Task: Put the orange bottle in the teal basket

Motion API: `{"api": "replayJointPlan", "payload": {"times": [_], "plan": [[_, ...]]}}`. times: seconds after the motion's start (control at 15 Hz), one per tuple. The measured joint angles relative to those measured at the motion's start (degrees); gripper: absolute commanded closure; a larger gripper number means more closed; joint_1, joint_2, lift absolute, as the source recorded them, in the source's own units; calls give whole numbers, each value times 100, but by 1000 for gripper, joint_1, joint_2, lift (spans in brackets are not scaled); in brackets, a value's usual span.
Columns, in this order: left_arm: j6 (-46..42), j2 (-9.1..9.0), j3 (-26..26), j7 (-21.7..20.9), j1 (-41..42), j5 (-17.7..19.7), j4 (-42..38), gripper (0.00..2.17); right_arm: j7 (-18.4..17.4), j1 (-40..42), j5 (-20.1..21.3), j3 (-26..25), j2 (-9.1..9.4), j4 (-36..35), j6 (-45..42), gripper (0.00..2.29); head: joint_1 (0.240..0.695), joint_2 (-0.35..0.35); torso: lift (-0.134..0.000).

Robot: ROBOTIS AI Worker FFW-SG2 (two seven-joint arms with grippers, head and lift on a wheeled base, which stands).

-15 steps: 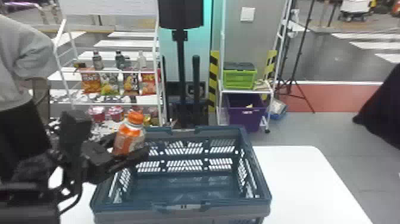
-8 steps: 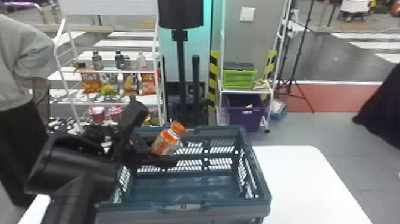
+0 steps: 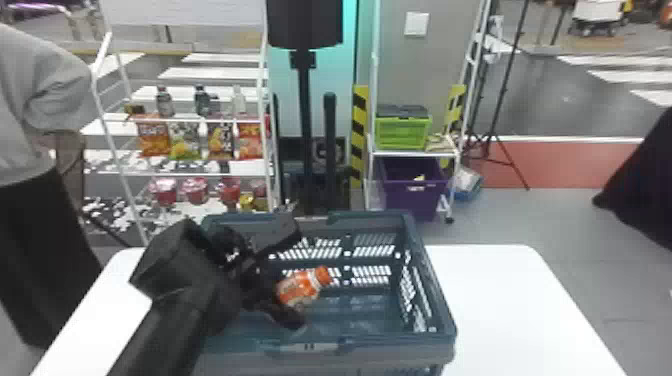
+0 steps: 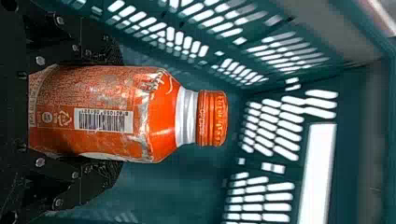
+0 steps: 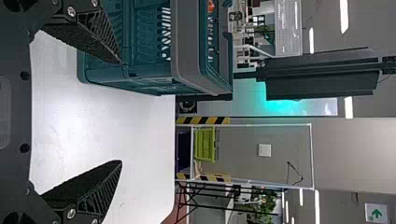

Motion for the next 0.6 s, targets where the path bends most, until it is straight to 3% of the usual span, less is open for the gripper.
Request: {"api": "replayJointPlan", "payload": {"times": [0.33, 0.6], "plan": [[-57, -127, -245, 333, -160, -669, 666, 647, 0, 59, 9, 4, 10, -44, -62, 127, 499, 0, 0], [-24, -141, -489, 630, -161, -849, 826, 579, 0, 112, 9, 4, 11, -76, -109, 127, 499, 0, 0]]}}
